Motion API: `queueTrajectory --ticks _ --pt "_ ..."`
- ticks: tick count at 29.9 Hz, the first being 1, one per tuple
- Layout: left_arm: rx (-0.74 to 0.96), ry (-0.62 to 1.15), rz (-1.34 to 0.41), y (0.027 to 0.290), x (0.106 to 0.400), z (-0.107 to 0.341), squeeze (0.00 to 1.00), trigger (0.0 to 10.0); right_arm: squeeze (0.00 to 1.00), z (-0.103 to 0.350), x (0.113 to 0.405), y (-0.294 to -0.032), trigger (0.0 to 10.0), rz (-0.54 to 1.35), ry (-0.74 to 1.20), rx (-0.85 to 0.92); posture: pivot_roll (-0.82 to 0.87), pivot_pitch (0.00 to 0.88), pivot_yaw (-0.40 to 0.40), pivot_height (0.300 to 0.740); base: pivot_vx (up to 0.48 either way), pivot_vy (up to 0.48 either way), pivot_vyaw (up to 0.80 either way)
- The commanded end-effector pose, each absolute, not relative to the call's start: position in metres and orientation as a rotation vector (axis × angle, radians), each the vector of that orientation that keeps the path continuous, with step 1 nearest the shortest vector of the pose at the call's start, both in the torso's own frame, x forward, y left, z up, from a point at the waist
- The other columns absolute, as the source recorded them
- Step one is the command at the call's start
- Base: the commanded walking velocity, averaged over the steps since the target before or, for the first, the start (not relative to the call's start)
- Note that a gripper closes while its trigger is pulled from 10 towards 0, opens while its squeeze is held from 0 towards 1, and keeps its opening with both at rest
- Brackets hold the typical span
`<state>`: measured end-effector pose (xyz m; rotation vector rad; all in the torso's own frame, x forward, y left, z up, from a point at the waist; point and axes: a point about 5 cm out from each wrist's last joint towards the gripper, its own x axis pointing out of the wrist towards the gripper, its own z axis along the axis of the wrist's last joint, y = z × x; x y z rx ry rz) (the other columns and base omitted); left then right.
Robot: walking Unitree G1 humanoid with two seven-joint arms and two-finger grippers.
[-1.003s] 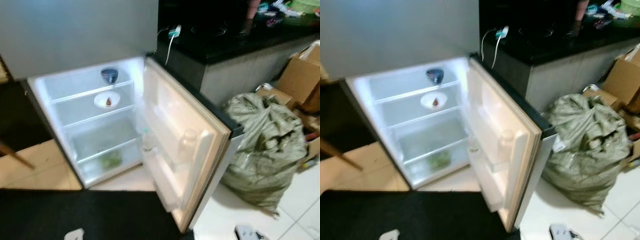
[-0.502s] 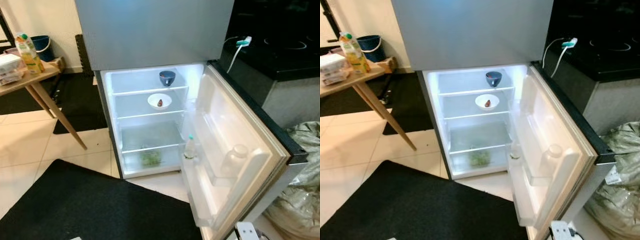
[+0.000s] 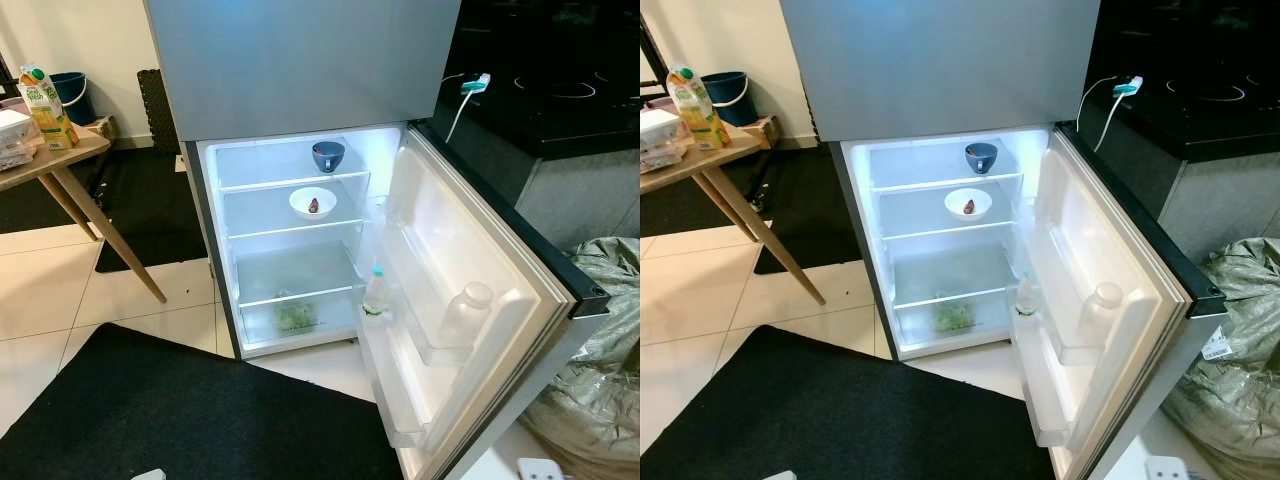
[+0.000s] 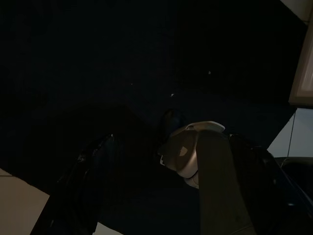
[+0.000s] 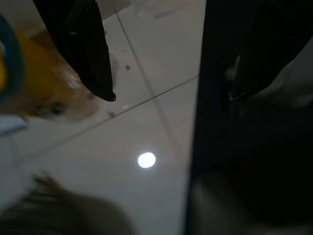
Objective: Restocking fridge
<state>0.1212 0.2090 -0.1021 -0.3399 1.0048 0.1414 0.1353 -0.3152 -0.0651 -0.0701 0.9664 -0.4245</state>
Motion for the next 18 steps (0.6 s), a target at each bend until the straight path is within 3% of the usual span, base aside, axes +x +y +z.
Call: queueTrajectory --ticks 1,6,12,18 --pt "-0.33 1.009 0.137 0.211 0.12 -0.102 0.0 10.0 0.0 -0.06 0.14 -0.321 10.0 -0.49 0.919 -0.041 -0.05 0.029 0.002 0.74 0.0 0.0 0.0" --pt "-0.328 1.008 0.137 0.214 0.119 -0.102 0.0 10.0 0.0 -0.023 0.187 -0.342 10.0 -0.6 0.603 0.211 -0.05 0.034 0.007 0.74 0.0 0.0 0.0" --pt "-0.332 1.0 0.138 0.214 0.12 -0.101 0.0 10.0 0.0 0.006 0.219 -0.352 10.0 -0.585 0.467 0.193 -0.05 0.035 0.007 0.74 0.0 0.0 0.0" --pt "-0.441 0.855 0.193 0.224 0.14 -0.091 0.0 10.0 0.0 0.035 0.243 -0.362 10.0 -0.593 0.336 0.193 -0.03 0.037 0.003 0.74 0.0 0.0 0.0"
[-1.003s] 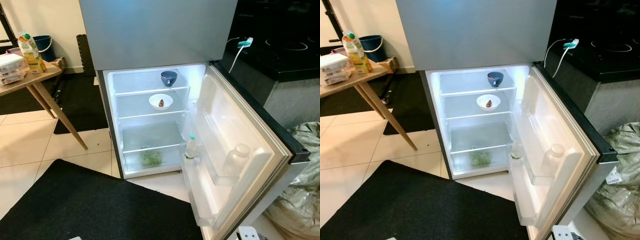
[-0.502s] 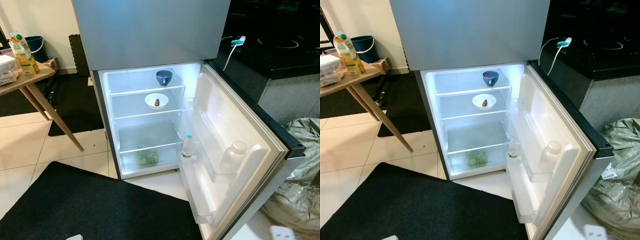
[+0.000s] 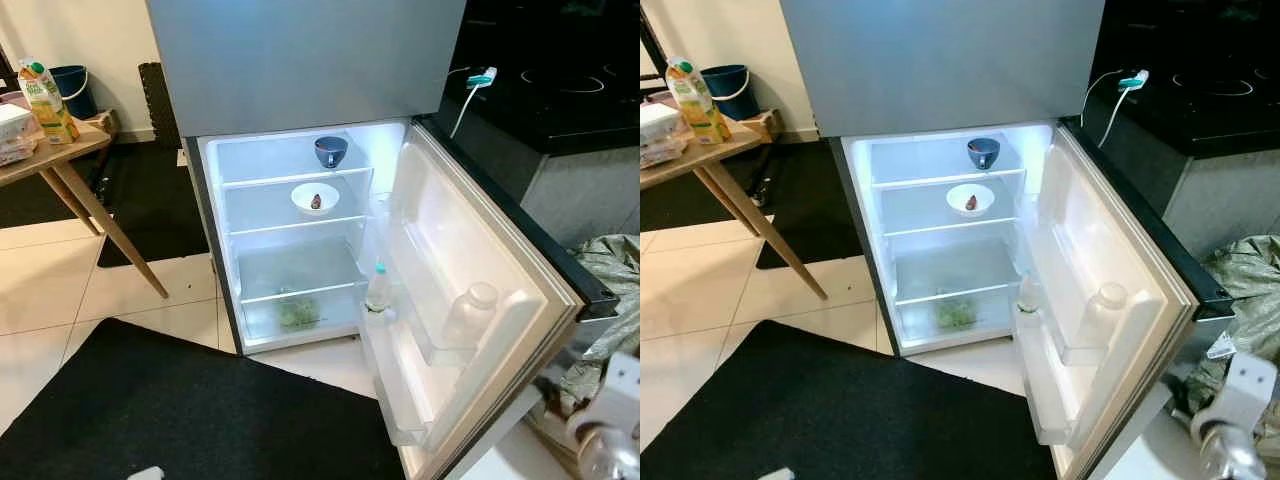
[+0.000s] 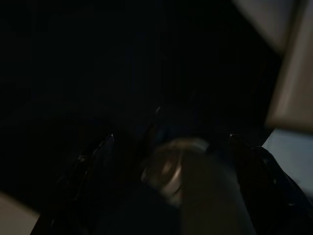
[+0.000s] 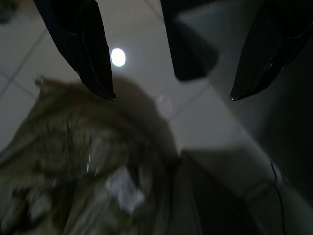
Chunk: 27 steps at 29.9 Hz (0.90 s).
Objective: Restocking fridge
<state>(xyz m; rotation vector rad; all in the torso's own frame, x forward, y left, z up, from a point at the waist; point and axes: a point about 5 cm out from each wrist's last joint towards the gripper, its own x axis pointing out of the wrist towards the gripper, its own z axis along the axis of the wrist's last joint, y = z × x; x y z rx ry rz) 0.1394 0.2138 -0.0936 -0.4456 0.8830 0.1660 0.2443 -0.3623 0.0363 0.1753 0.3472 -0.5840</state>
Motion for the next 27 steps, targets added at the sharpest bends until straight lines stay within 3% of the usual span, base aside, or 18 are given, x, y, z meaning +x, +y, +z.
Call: queueTrajectory --ticks 1,7,10,14,18,21,23,27 --pt "-0.432 0.835 0.202 0.23 0.144 -0.088 0.0 10.0 0.0 0.039 0.245 -0.364 10.0 -0.6 0.304 0.226 -0.03 0.036 0.005 0.74 0.0 0.0 0.0" --pt "-0.414 0.845 0.204 0.236 0.142 -0.087 0.0 10.0 0.0 0.043 0.256 -0.354 10.0 -0.487 0.242 0.32 -0.03 0.037 0.01 0.74 0.0 0.0 0.0" --pt "-0.409 0.875 0.185 0.231 0.135 -0.091 0.0 10.0 0.0 0.04 0.264 -0.335 10.0 -0.287 0.225 0.391 -0.04 0.04 0.009 0.74 0.0 0.0 0.0" --pt "-0.408 0.897 0.18 0.227 0.13 -0.094 0.0 10.0 0.0 0.038 0.267 -0.323 10.0 -0.164 0.224 0.427 -0.04 0.04 0.008 0.74 0.0 0.0 0.0" --pt "-0.409 0.933 0.164 0.219 0.121 -0.098 0.0 10.0 0.0 0.036 0.276 -0.285 10.0 0.168 0.228 0.466 -0.04 0.041 0.002 0.74 0.0 0.0 0.0" --pt "-0.409 0.937 0.158 0.217 0.12 -0.099 0.0 10.0 0.0 0.036 0.279 -0.272 10.0 0.27 0.227 0.482 -0.04 0.041 0.002 0.74 0.0 0.0 0.0" --pt "-0.408 0.934 0.146 0.215 0.123 -0.099 0.0 10.0 0.0 0.051 0.29 -0.221 10.0 0.644 0.172 0.568 -0.04 0.039 0.001 0.74 0.0 0.0 0.0" --pt "-0.405 0.935 0.143 0.215 0.124 -0.098 0.0 10.0 0.0 0.075 0.293 -0.194 10.0 0.85 0.064 0.702 -0.04 0.039 0.001 0.74 0.0 0.0 0.0"
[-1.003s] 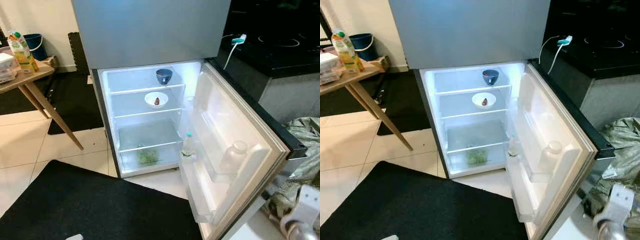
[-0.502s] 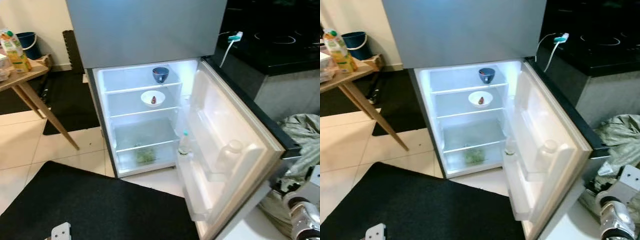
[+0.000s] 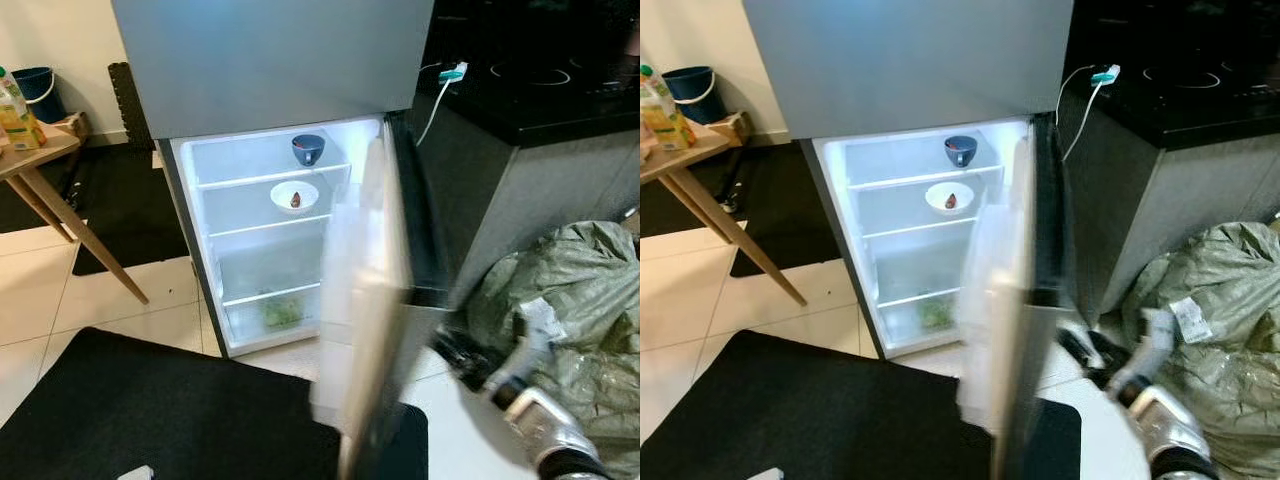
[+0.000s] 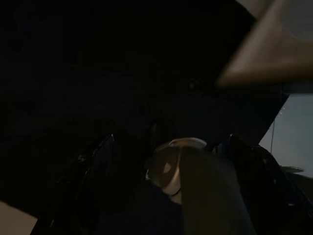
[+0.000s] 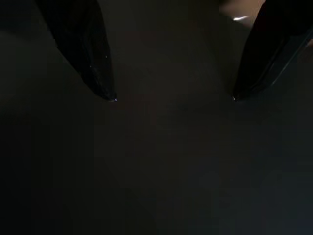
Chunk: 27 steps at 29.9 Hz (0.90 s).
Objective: Restocking fridge
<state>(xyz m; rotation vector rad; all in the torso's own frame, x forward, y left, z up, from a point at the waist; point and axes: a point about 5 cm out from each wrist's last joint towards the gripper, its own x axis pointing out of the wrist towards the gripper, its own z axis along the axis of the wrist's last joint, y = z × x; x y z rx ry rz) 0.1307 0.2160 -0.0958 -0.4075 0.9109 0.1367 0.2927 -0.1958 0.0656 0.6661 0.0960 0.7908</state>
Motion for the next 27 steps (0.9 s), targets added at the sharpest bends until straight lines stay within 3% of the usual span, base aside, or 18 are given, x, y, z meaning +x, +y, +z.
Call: queueTrajectory --ticks 1,4,10,15,27 --pt "-0.403 0.936 0.141 0.215 0.124 -0.098 0.0 10.0 0.0 0.077 0.295 -0.19 10.0 0.855 0.052 0.694 -0.04 0.038 0.003 0.74 0.0 0.0 0.0" --pt "-0.399 0.937 0.136 0.215 0.125 -0.098 0.0 10.0 0.0 0.072 0.302 -0.192 10.0 0.788 0.076 0.648 -0.04 0.037 0.004 0.74 0.0 0.0 0.0" --pt "-0.393 0.942 0.129 0.213 0.125 -0.099 0.0 10.0 0.0 0.034 0.294 -0.216 10.0 0.459 0.269 0.453 -0.04 0.04 -0.003 0.74 0.0 0.0 0.0" --pt "-0.395 0.952 0.12 0.209 0.123 -0.1 0.0 10.0 0.0 -0.006 0.262 -0.235 10.0 0.218 0.508 0.305 -0.04 0.039 -0.005 0.74 0.0 0.0 0.0" --pt "-0.343 0.974 0.08 0.207 0.126 -0.1 0.0 10.0 0.0 -0.068 0.181 -0.249 10.0 -0.063 0.865 0.161 -0.04 0.025 -0.005 0.74 0.0 0.0 0.0"
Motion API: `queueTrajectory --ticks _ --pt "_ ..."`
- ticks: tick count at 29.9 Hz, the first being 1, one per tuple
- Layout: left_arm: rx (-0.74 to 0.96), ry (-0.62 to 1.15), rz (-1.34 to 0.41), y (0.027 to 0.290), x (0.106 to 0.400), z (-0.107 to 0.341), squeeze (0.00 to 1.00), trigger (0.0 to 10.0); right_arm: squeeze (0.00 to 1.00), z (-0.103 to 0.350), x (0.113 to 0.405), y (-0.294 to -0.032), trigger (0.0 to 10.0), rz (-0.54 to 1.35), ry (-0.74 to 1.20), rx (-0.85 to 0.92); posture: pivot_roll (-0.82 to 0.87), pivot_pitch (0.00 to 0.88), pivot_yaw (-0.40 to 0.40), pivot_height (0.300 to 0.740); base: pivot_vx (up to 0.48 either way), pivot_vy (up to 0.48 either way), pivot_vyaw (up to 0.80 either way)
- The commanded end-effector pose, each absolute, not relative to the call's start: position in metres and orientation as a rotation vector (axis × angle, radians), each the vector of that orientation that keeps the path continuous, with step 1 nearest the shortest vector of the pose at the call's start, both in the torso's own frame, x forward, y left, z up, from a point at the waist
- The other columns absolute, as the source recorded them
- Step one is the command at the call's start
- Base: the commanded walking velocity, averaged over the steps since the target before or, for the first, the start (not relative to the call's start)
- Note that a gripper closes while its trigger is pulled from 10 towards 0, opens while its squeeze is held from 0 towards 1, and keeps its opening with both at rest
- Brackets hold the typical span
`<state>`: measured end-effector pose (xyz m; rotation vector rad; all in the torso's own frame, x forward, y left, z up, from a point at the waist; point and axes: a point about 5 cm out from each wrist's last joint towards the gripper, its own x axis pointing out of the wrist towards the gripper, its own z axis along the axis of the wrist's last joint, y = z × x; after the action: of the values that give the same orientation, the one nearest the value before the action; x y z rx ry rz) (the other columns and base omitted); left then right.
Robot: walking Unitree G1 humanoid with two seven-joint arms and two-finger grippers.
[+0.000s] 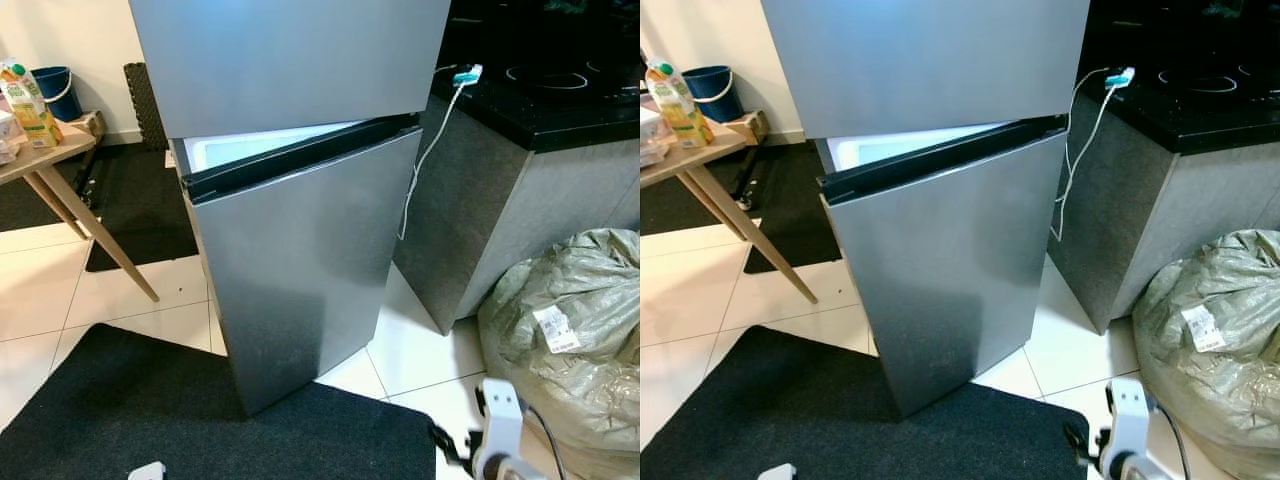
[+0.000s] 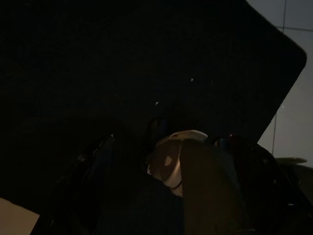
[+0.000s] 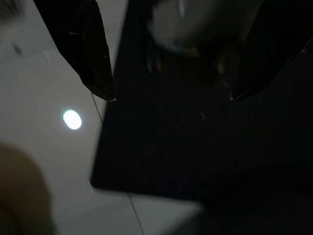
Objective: Restocking fridge
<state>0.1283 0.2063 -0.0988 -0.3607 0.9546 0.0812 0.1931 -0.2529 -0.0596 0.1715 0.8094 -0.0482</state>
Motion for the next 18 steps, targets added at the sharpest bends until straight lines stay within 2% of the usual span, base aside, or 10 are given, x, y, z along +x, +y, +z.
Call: queueTrajectory --ticks 1,4,8,14,18 --pt "-0.337 0.975 0.07 0.205 0.127 -0.1 0.0 10.0 0.0 -0.075 0.17 -0.247 10.0 -0.086 0.912 0.149 -0.04 0.019 -0.004 0.74 0.0 0.0 0.0" --pt "-0.323 0.982 0.039 0.199 0.128 -0.1 0.0 10.0 0.0 -0.086 0.149 -0.246 10.0 -0.146 0.994 0.134 -0.04 0.015 -0.008 0.74 0.0 0.0 0.0" --pt "-0.313 0.988 0.011 0.192 0.129 -0.101 0.0 10.0 0.0 -0.089 0.138 -0.251 10.0 -0.202 1.025 0.1 -0.04 0.008 -0.014 0.74 0.0 0.0 0.0" --pt "-0.269 1.011 -0.045 0.182 0.13 -0.102 0.0 10.0 0.0 -0.086 0.141 -0.256 10.0 -0.163 1.04 -0.012 -0.04 0.022 -0.025 0.74 0.0 0.0 0.0" --pt "-0.23 1.024 -0.088 0.181 0.13 -0.102 0.0 10.0 0.0 -0.087 0.143 -0.253 10.0 -0.14 1.046 -0.028 -0.04 0.011 -0.012 0.74 0.0 0.0 0.0"
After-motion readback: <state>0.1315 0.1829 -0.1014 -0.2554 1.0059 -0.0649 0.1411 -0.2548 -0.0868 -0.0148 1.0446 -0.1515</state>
